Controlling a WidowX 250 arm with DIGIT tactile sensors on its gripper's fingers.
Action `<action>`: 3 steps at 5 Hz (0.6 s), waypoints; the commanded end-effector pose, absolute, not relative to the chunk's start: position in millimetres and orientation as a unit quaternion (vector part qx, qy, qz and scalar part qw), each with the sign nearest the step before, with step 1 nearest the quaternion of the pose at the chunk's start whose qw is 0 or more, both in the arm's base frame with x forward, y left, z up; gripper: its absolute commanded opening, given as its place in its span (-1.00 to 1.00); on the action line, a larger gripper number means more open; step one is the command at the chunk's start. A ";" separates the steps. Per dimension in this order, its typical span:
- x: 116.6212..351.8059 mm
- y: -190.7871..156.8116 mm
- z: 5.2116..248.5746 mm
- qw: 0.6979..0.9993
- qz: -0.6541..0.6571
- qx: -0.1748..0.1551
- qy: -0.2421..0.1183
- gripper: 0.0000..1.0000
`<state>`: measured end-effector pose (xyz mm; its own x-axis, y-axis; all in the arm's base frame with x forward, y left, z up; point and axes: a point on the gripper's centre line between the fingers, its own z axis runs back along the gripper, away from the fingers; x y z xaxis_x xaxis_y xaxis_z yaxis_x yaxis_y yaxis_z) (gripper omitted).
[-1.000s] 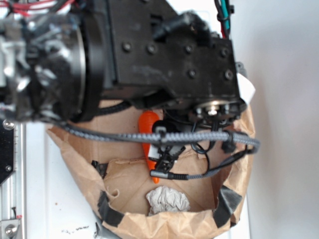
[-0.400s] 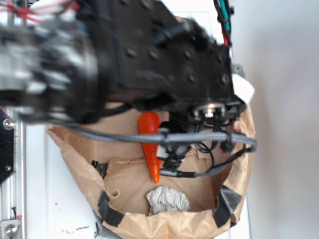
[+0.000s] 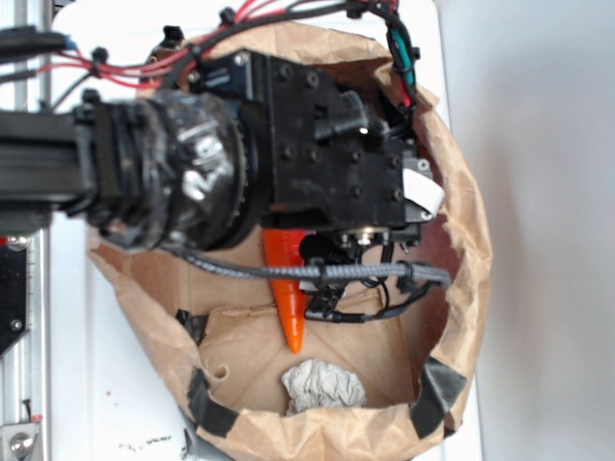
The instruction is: Grab the blue rope.
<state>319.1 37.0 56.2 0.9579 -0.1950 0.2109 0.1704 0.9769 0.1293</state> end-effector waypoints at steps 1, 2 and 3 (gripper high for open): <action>349.9 44.7 56.4 0.984 -0.079 0.075 -0.142 1.00; 354.4 48.4 55.6 0.979 -0.092 0.078 -0.164 1.00; 360.4 50.5 51.8 0.978 -0.090 0.085 -0.166 1.00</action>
<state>348.4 51.7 37.3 0.9386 -0.2193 0.2663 0.1727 0.9669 0.1876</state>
